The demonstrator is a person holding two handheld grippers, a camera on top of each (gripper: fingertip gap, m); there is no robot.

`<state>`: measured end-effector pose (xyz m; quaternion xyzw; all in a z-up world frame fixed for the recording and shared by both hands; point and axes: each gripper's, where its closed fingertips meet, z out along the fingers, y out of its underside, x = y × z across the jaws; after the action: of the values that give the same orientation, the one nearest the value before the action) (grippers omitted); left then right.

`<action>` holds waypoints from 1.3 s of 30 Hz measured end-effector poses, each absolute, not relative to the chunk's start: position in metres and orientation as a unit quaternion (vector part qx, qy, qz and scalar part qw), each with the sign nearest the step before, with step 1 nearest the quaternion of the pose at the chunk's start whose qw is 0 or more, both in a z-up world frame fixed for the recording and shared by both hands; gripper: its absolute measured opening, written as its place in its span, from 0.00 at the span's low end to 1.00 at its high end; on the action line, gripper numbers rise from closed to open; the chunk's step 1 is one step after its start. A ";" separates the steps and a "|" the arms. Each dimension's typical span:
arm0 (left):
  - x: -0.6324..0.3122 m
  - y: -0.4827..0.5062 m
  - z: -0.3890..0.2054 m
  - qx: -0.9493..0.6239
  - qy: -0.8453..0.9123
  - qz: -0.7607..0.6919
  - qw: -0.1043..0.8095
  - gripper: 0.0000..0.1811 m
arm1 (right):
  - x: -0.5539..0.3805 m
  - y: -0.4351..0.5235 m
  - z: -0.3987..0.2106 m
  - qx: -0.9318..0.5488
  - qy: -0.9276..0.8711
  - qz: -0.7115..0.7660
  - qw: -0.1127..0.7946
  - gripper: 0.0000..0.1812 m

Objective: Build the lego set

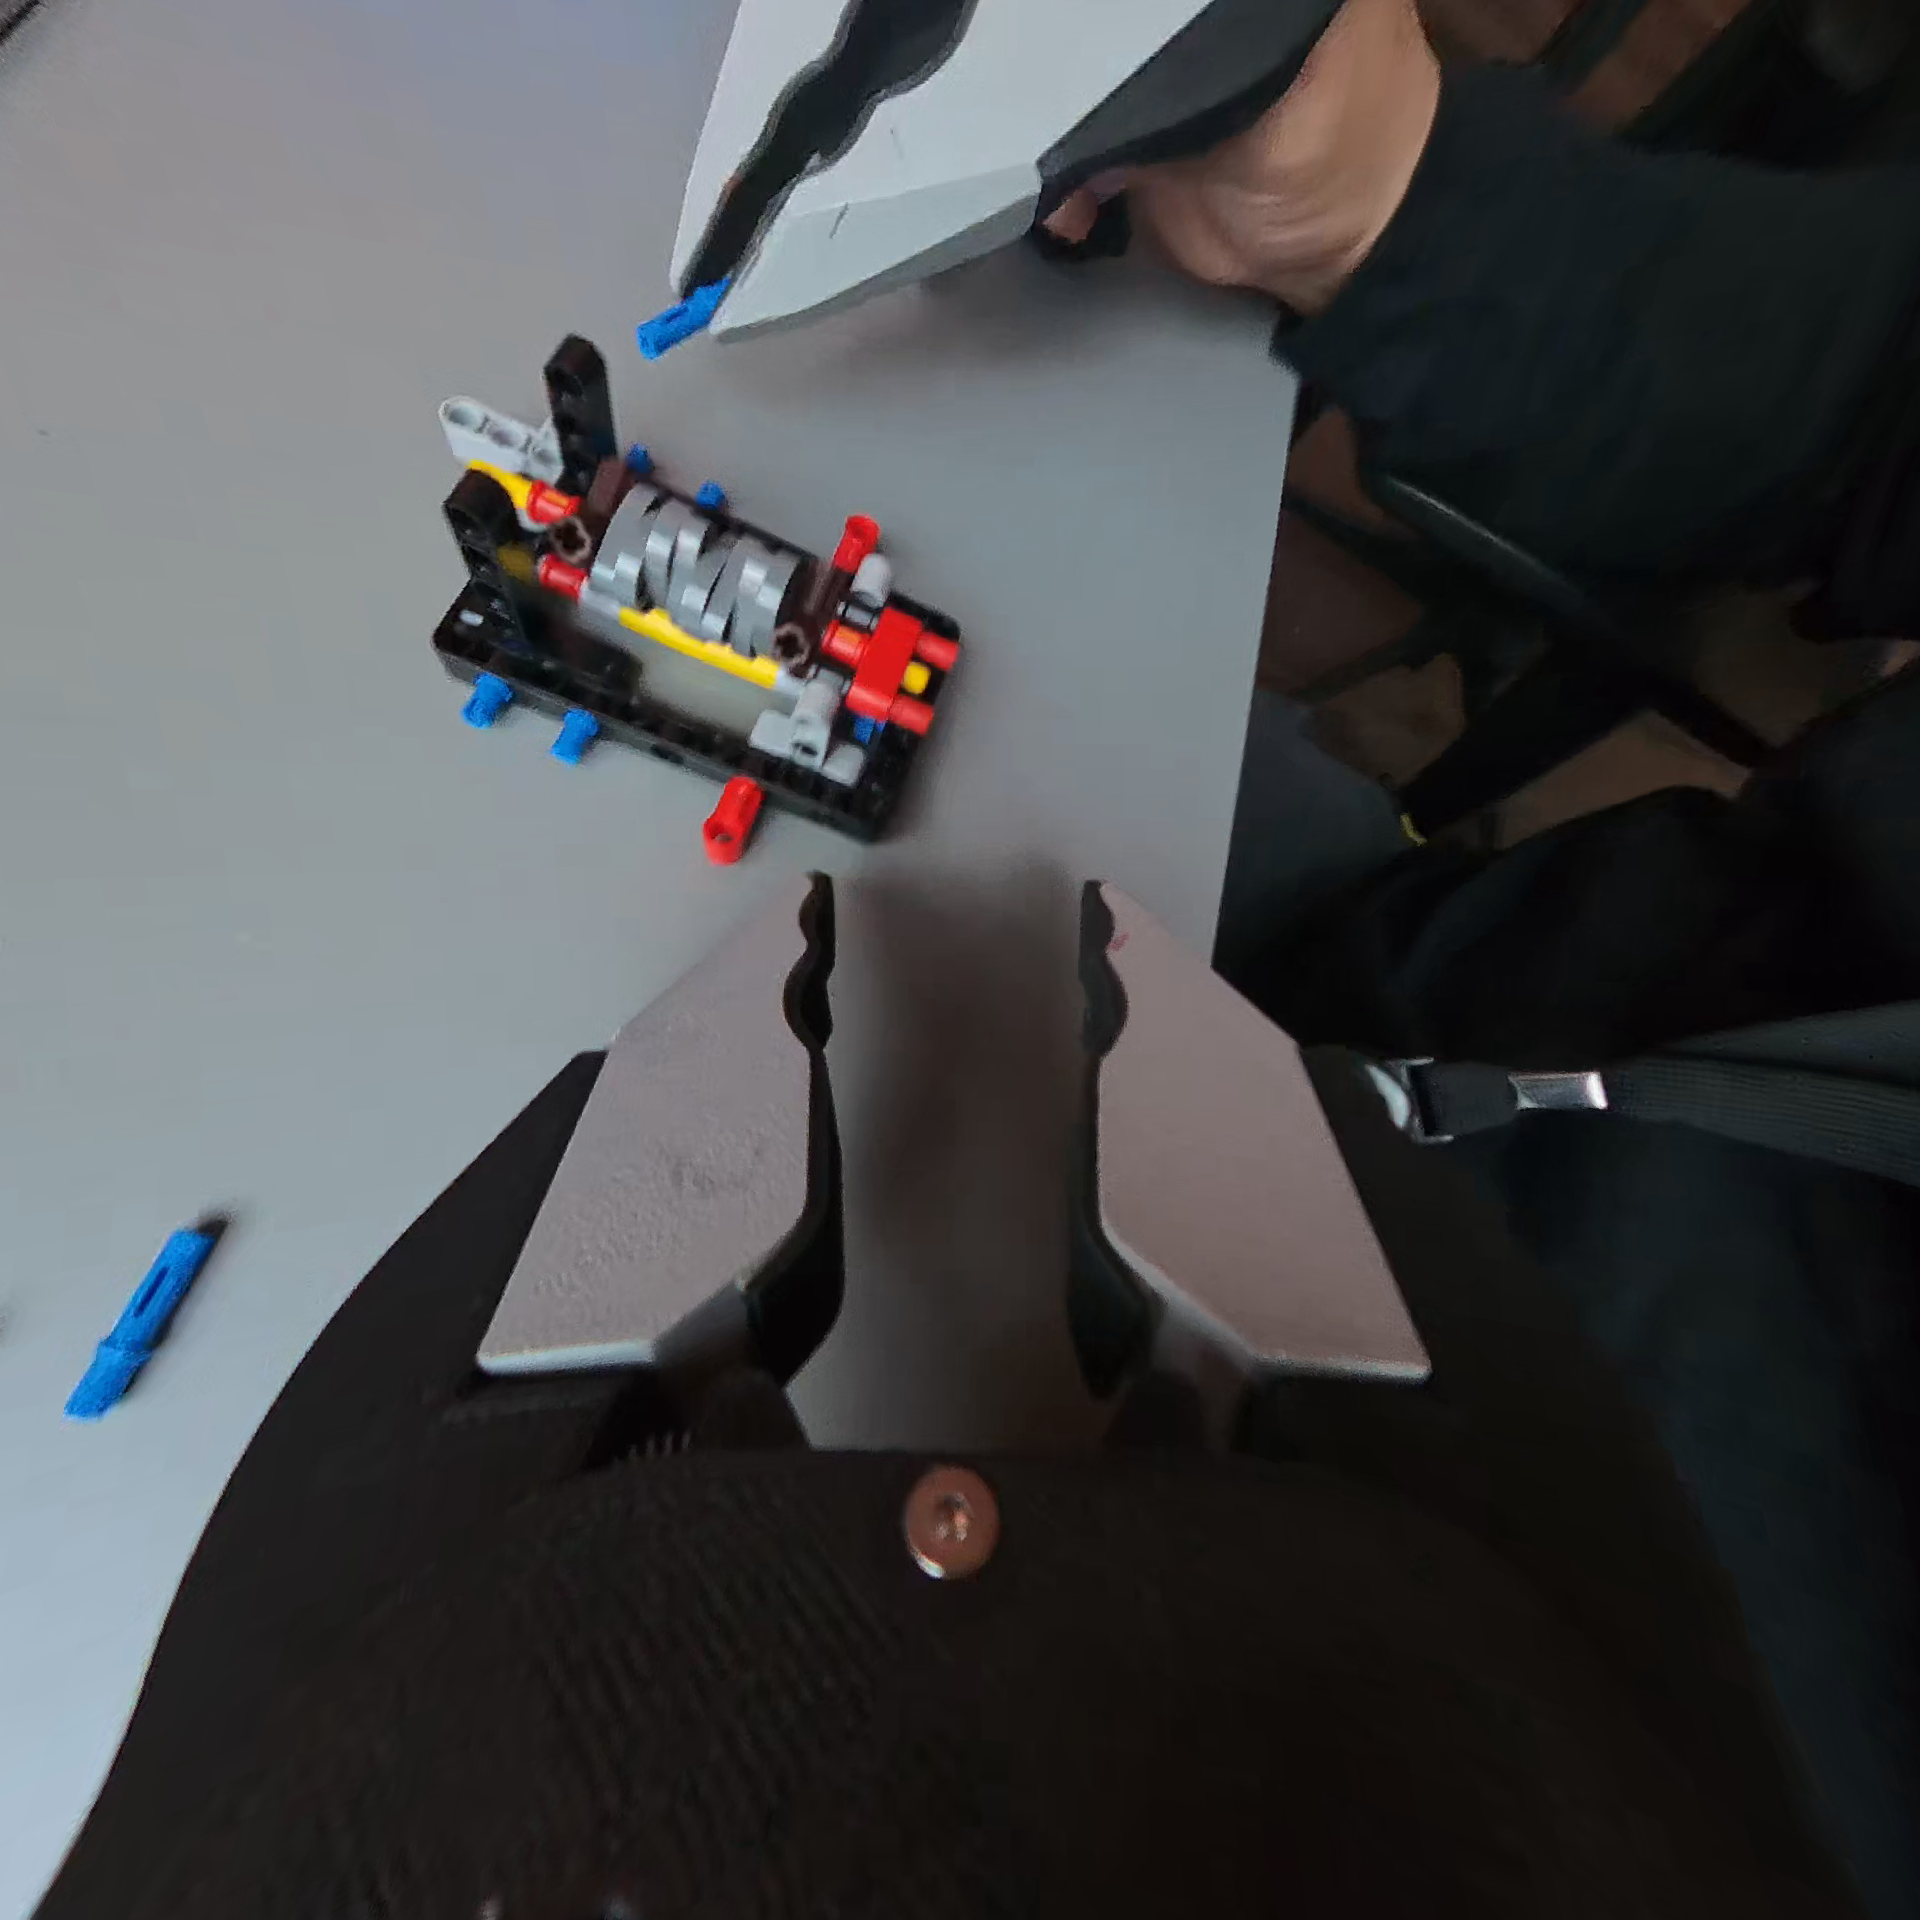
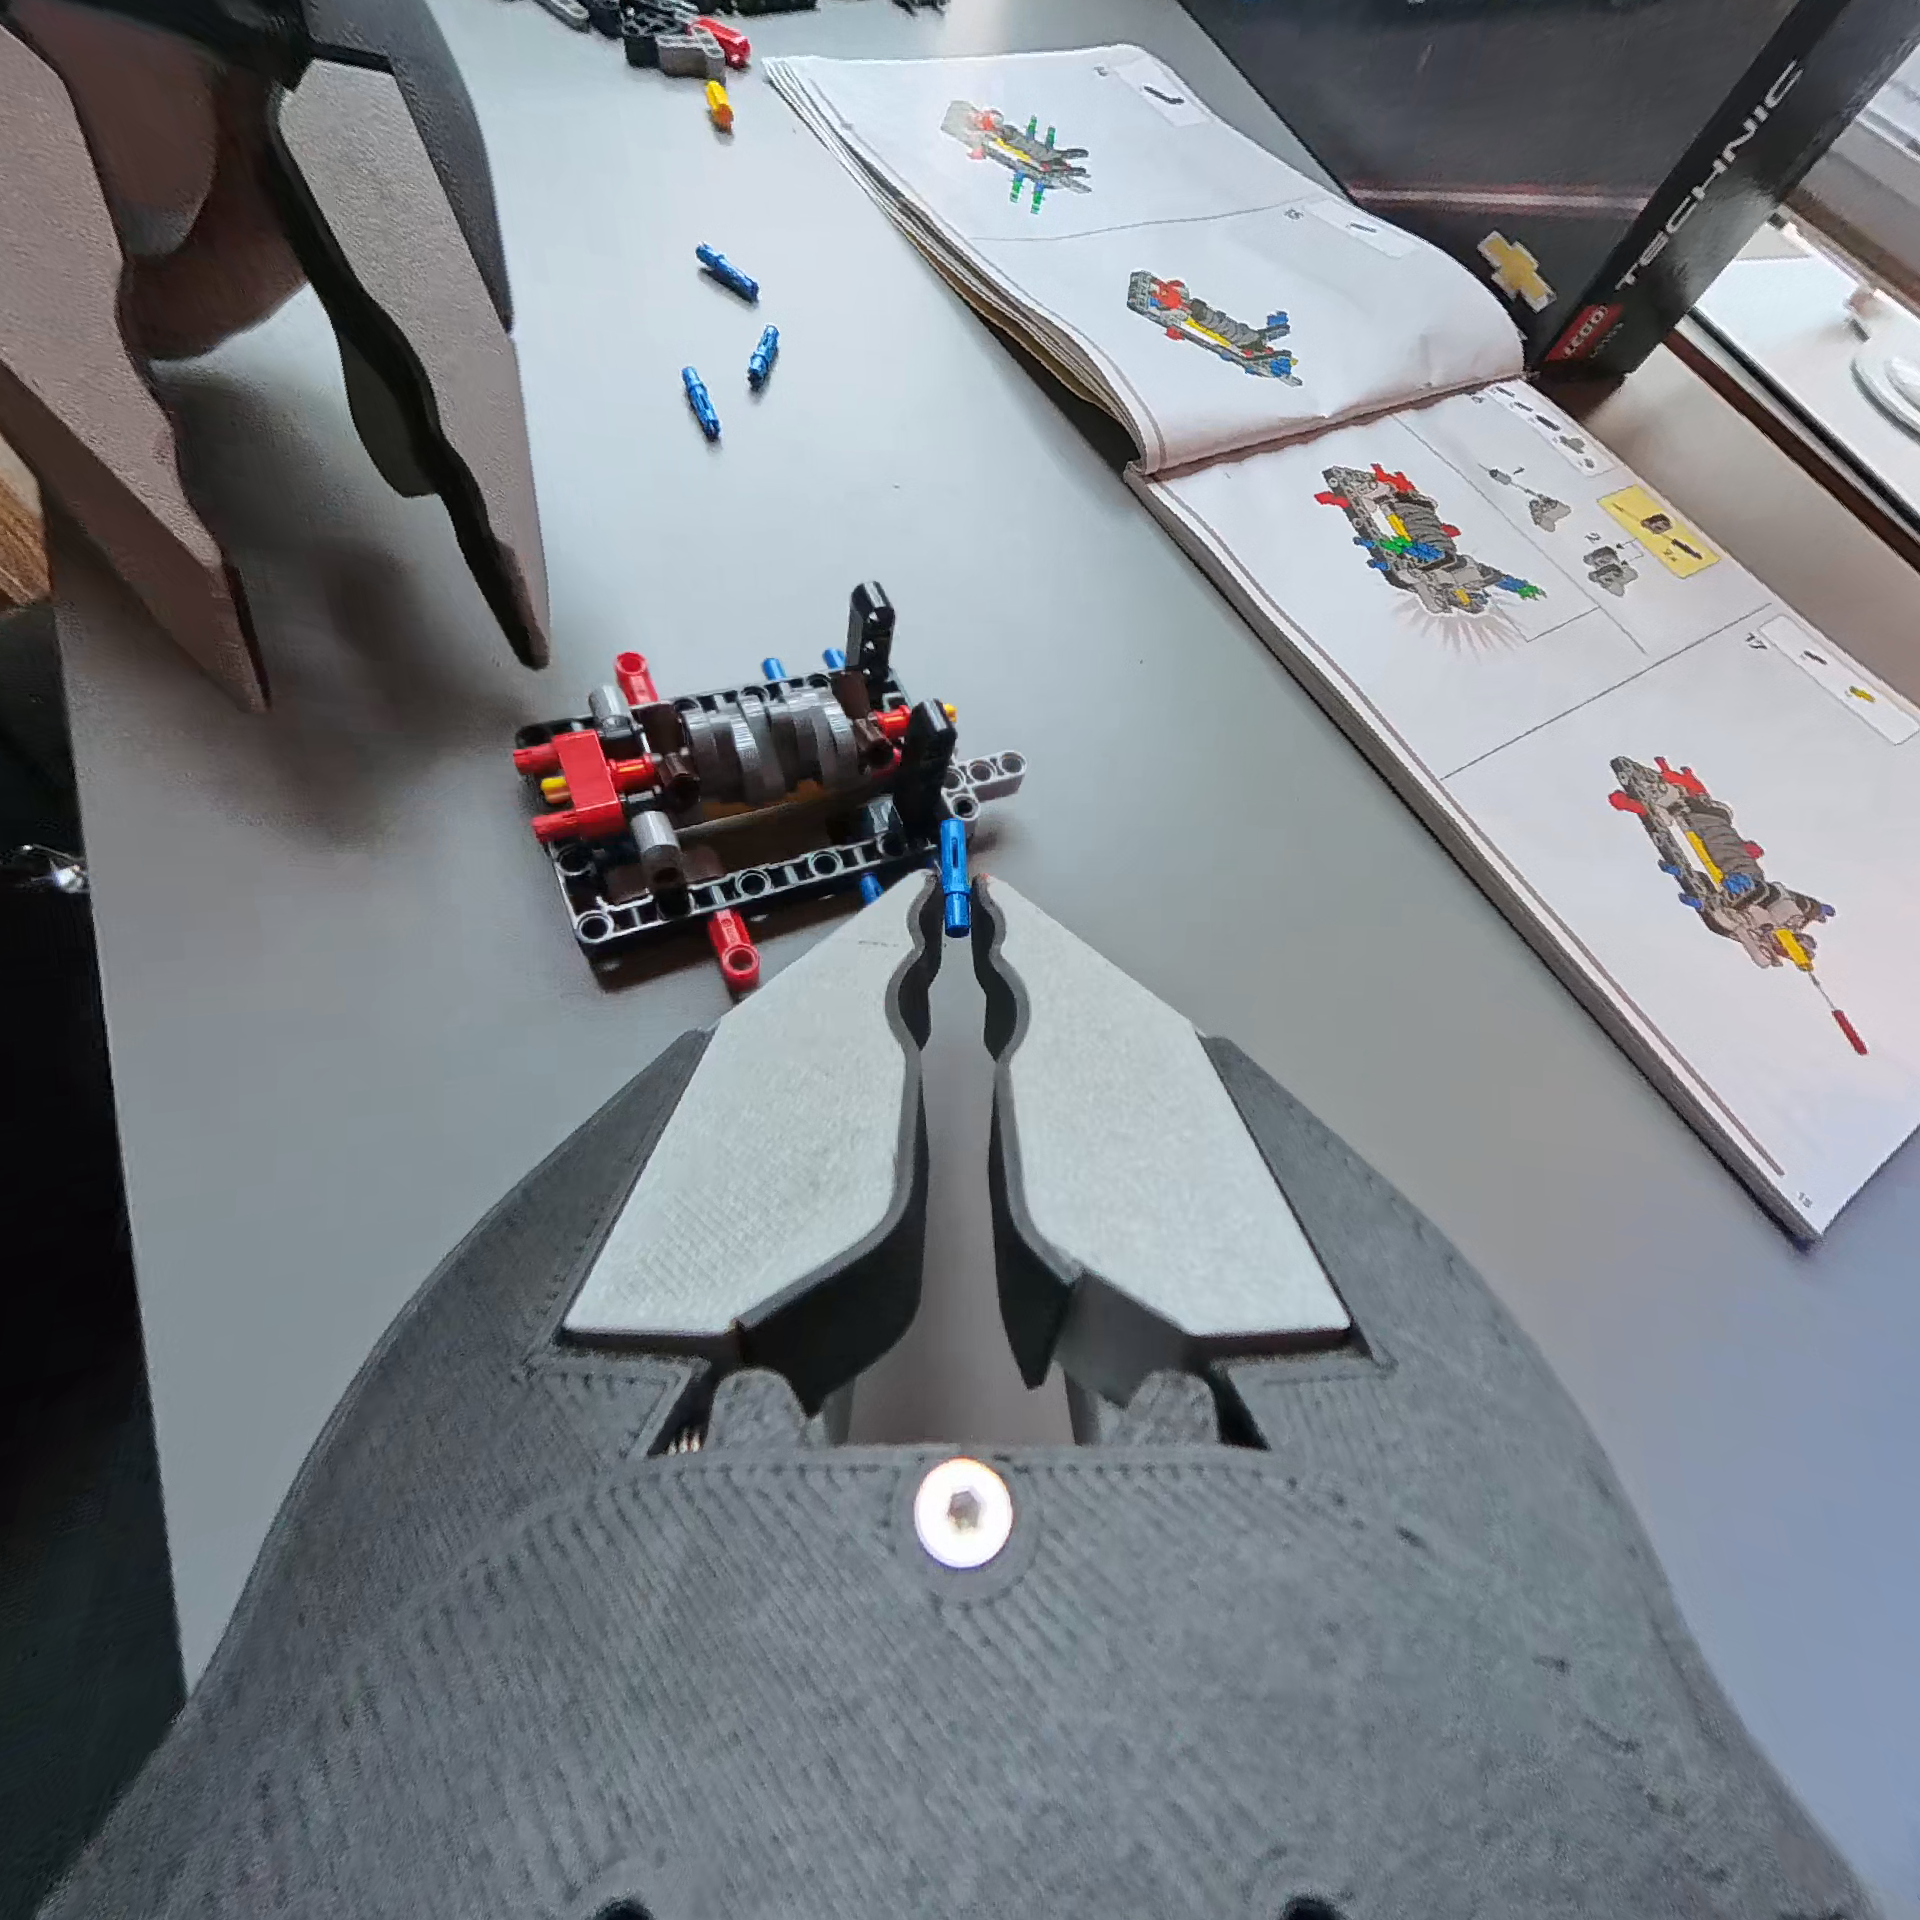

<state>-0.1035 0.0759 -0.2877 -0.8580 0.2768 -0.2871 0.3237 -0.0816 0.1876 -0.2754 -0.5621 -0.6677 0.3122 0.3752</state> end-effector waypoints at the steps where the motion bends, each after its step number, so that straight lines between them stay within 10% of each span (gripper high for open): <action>1: -0.108 0.075 -0.290 -0.862 0.277 -0.272 0.325 0.25 | -0.080 0.188 -0.276 -0.561 -0.669 0.314 0.374 0.01; 39: -0.199 0.113 -0.260 -0.801 0.290 -0.107 0.513 0.00 | -0.081 0.215 -0.266 -0.533 -0.667 0.349 0.386 0.01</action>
<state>-0.1986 0.1130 -0.2600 -0.8006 0.2899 -0.1070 0.5134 -0.0814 0.2154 -0.2657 -0.5328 -0.6671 0.3491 0.3864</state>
